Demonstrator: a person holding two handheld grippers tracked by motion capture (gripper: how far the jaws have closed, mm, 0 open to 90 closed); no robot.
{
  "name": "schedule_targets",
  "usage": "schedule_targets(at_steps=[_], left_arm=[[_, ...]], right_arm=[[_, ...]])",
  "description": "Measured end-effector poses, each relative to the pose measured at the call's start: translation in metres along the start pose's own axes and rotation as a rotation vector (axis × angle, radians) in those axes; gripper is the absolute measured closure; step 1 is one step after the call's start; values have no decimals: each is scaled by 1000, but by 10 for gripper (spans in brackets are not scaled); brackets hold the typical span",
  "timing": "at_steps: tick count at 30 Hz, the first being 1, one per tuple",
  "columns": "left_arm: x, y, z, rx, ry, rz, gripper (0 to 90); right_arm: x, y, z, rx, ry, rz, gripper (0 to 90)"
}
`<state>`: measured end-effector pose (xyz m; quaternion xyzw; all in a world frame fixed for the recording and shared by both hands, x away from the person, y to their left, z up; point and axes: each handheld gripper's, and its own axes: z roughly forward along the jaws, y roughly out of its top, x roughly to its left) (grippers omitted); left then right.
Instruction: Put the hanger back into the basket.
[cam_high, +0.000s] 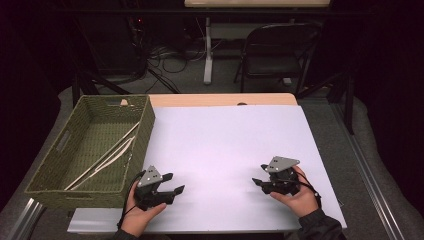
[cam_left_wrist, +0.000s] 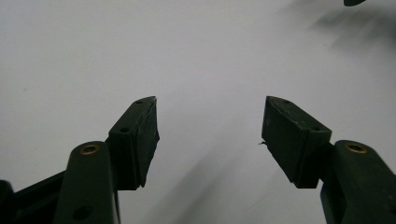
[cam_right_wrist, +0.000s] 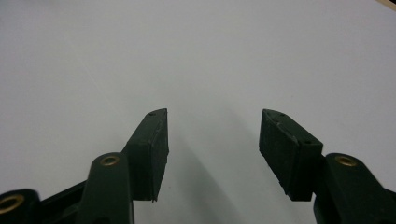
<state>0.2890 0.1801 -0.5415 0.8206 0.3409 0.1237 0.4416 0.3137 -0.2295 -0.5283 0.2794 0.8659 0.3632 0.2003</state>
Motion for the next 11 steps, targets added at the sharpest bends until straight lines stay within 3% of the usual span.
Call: schedule_targets(at_steps=[9, 11], left_arm=[[2, -2, 3, 9, 10, 1, 362], [2, -3, 4, 11, 9, -7, 359]], right_arm=[[-3, -2, 1, 21, -1, 9, 422], [-3, -3, 2, 2, -7, 15, 421]])
